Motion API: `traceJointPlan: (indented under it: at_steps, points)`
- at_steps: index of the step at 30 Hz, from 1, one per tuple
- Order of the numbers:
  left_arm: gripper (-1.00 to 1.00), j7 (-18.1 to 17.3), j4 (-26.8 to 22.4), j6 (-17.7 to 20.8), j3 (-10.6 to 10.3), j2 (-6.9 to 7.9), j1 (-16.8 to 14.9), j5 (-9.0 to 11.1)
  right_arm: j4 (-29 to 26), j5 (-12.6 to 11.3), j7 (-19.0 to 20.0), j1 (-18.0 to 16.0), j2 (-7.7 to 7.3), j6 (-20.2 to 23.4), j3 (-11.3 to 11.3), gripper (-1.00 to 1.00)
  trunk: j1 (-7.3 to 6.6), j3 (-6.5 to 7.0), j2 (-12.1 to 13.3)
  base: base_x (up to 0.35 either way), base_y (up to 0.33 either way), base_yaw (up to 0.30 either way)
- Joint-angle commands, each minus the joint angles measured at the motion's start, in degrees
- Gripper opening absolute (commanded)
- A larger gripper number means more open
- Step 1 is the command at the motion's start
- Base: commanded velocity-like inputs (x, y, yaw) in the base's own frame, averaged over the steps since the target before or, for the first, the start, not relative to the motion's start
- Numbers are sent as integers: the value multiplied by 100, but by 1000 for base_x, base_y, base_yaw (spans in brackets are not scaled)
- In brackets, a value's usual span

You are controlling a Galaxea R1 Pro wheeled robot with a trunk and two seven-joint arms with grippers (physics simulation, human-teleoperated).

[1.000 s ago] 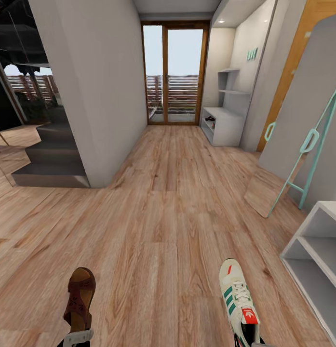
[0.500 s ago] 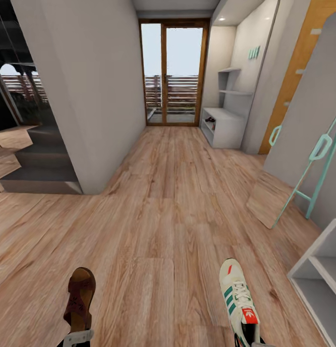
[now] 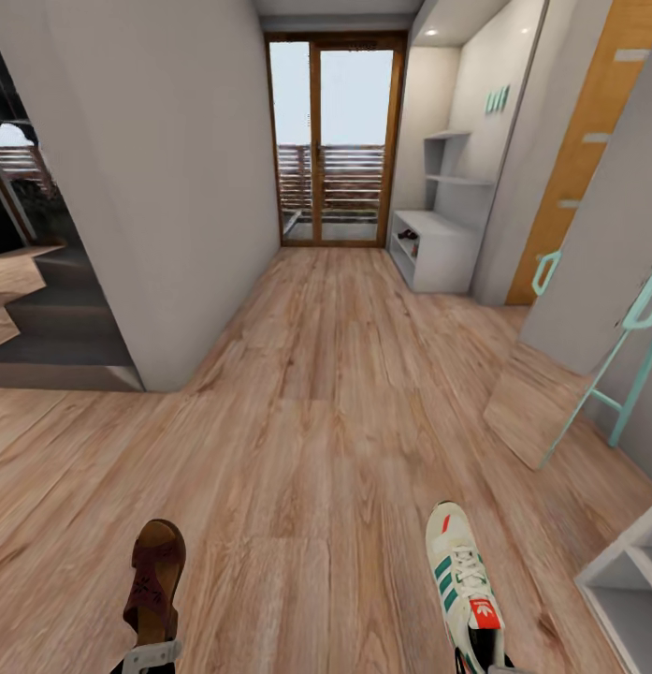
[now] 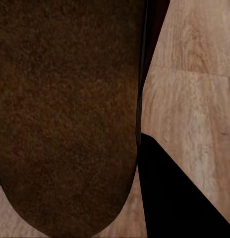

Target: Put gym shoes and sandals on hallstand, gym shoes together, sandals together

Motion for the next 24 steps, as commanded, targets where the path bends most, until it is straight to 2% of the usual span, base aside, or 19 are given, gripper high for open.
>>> traceJointPlan:
  at_steps: [1, 24]
  points:
    - [-100, -27, 1, -24, 51, -4, -5, -76, 4, -31, -34, -4, -6, -15, 49, -100, 2, -5, -2, 339, -85, 0]
    - [-100, -27, 1, -24, 95, -4, -5, -76, 3, -31, -34, -4, -6, -15, 48, -100, 2, -5, -2, 339, -85, 0]
